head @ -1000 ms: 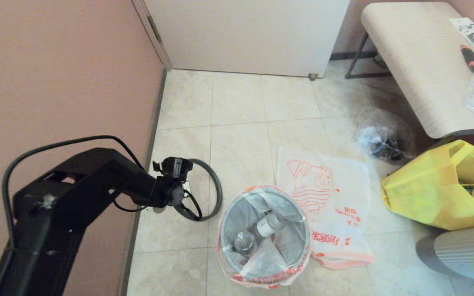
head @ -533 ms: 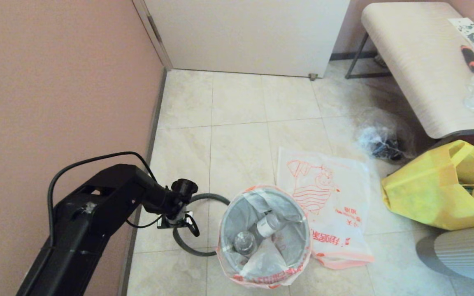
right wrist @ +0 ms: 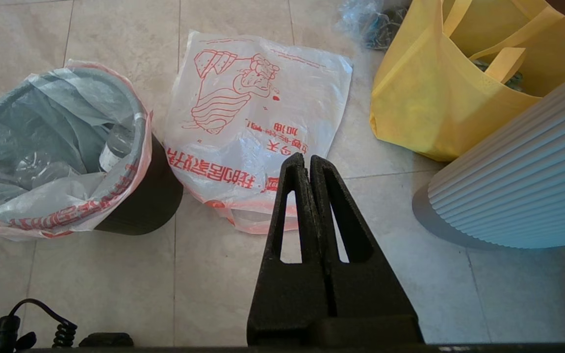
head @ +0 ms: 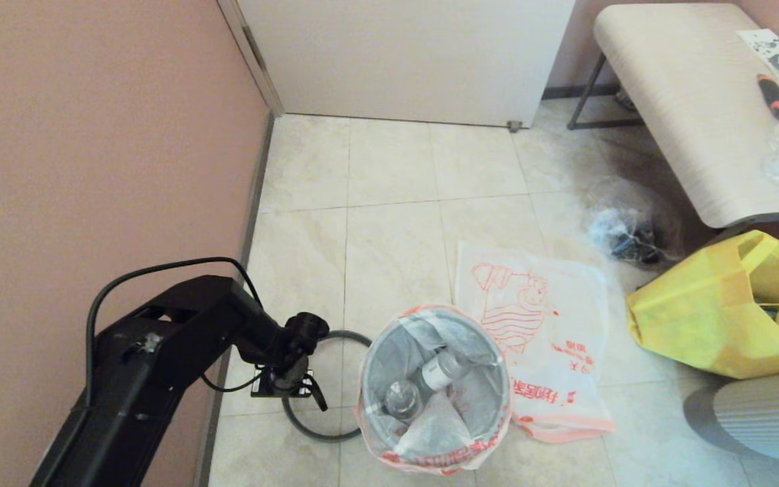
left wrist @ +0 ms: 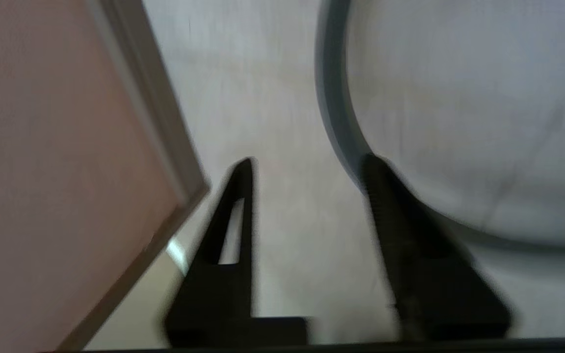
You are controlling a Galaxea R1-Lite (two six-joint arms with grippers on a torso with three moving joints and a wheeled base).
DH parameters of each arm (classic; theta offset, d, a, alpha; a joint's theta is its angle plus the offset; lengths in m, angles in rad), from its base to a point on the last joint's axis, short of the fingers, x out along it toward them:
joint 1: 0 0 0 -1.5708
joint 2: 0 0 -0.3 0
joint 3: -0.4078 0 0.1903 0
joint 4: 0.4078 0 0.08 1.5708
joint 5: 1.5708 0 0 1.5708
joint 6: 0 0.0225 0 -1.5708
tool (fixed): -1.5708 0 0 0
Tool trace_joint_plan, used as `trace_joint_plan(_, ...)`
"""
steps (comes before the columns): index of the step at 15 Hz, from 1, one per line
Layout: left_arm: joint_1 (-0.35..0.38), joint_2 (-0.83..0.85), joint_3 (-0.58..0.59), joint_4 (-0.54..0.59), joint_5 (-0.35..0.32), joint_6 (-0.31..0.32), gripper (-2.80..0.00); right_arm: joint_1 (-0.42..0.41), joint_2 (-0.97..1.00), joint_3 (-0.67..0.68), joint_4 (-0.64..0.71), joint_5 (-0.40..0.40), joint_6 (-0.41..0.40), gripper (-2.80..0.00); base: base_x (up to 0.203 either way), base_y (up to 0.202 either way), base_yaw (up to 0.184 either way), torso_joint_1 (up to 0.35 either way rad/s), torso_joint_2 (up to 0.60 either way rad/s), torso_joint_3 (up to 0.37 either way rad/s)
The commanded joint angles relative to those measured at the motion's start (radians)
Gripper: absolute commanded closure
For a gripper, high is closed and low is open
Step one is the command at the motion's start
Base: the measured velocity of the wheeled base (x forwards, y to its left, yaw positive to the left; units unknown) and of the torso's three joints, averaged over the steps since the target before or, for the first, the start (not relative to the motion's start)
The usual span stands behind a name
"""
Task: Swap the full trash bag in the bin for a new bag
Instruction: Place the trash can ring on the floor, then place the trash bag on the floor
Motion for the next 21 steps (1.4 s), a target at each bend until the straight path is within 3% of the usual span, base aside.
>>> trace_joint_plan(1,-0.028,-0.116,0.105,0.000,-0.001,-0.004,-2.80,0.000,0.001,0.011,-0.001,0.000,0.000,0.00,0.000,0.000,0.000,0.000,0.00,0.000)
trace_joint_plan(4,-0.074,-0.275,0.296,-0.028,-0.057,-0.043,-2.80,0.000,0.001,0.011,-0.001,0.000,0.000,0.00,0.000,0.000,0.000,0.000,0.00,0.000)
trace_joint_plan(5,-0.093,-0.324,0.378,-0.047,-0.086,-0.064,0.00,0.000,0.001,0.011,-0.001,0.000,0.000,0.00,0.000,0.000,0.000,0.000,0.00,0.000)
trace_joint_plan(8,-0.142,-0.417,0.618,-0.183,-0.171,-0.090,0.00,0.000,0.001,0.011,-0.001,0.000,0.000,0.00,0.000,0.000,0.000,0.000,0.00,0.000)
trace_joint_plan(12,-0.179,-0.481,0.866,-0.538,-0.283,-0.095,0.00,0.000,0.001,0.011,-0.001,0.000,0.000,0.00,0.000,0.000,0.000,0.000,0.00,0.000)
trace_joint_plan(18,-0.226,-0.411,1.040,-1.133,-0.415,-0.095,0.00,0.000,0.001,0.011,-0.001,0.000,0.000,0.00,0.000,0.000,0.000,0.000,0.00,0.000)
trace_joint_plan(19,-0.234,-0.392,1.063,-1.235,-0.421,-0.091,-2.80,0.000,0.001,0.011,-0.001,0.000,0.000,0.00,0.000,0.000,0.000,0.000,0.00,0.000)
trace_joint_plan(21,-0.249,-0.378,1.084,-1.285,-0.426,-0.083,-2.80,0.000,0.001,0.011,-0.001,0.000,0.000,0.00,0.000,0.000,0.000,0.000,0.00,0.000)
